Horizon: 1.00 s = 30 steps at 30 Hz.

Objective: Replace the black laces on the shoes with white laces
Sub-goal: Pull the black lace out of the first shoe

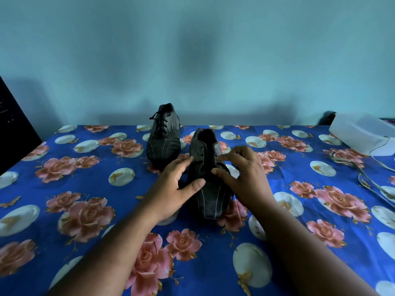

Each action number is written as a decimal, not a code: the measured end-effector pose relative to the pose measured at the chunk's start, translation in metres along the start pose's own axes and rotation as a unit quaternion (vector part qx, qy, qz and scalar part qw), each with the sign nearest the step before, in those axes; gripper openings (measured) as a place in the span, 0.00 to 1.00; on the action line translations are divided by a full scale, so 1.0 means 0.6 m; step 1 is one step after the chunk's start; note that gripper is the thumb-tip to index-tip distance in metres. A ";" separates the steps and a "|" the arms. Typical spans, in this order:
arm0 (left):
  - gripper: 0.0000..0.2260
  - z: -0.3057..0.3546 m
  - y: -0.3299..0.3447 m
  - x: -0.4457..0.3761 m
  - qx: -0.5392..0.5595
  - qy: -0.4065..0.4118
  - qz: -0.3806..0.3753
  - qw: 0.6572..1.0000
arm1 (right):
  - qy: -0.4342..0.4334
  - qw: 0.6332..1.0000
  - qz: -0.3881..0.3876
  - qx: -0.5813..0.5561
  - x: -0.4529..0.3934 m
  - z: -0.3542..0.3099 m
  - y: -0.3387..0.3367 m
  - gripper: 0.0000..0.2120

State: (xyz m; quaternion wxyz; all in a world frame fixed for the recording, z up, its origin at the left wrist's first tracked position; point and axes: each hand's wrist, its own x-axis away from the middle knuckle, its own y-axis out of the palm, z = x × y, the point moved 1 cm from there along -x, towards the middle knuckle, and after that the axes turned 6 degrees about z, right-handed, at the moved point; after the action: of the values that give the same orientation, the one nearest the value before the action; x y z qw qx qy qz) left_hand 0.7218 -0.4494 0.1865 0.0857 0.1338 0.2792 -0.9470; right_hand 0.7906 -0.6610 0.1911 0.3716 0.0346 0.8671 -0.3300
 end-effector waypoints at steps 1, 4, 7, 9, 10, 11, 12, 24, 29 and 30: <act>0.41 -0.001 0.000 0.000 -0.003 0.000 -0.003 1.000 | -0.006 1.000 0.004 0.014 0.002 -0.007 0.003 0.17; 0.46 -0.005 -0.001 0.000 -0.001 -0.004 -0.024 1.000 | 0.019 0.999 0.008 0.025 0.004 -0.010 0.007 0.13; 0.47 -0.006 0.002 0.001 0.006 -0.007 -0.028 1.000 | 0.028 1.000 0.010 0.006 0.003 -0.014 0.007 0.07; 0.45 -0.006 0.003 0.001 0.011 -0.013 -0.033 0.999 | 0.003 1.000 0.002 -0.017 0.003 -0.022 0.008 0.03; 0.43 -0.007 0.004 0.001 0.013 -0.016 -0.038 0.999 | 0.006 0.999 -0.002 -0.032 0.003 -0.024 0.008 0.02; 0.40 -0.005 0.004 0.001 0.014 -0.018 -0.044 0.999 | 0.033 0.997 -0.014 -0.065 0.003 -0.025 0.008 0.01; 0.39 -0.003 0.004 0.002 0.017 -0.022 -0.051 0.998 | 0.086 0.989 -0.038 -0.114 0.003 -0.024 0.007 0.03; 0.40 0.003 0.006 0.004 -0.008 -0.009 -0.051 0.999 | 0.105 0.982 -0.076 -0.140 0.002 -0.014 -0.005 0.07; 0.39 0.000 0.006 0.005 0.001 -0.016 -0.056 0.998 | 0.141 0.955 -0.122 -0.229 0.001 -0.004 -0.007 0.04; 0.39 0.001 0.006 0.006 0.003 -0.018 -0.056 0.998 | 0.180 0.931 -0.151 -0.281 0.001 -0.006 -0.008 0.05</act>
State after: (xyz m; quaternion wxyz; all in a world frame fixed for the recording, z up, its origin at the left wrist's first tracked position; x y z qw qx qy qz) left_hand 0.7191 -0.4528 0.1842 0.0371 0.1016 0.2821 -0.9533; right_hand 0.7866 -0.6630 0.1951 0.1498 -0.1442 0.9715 -0.1134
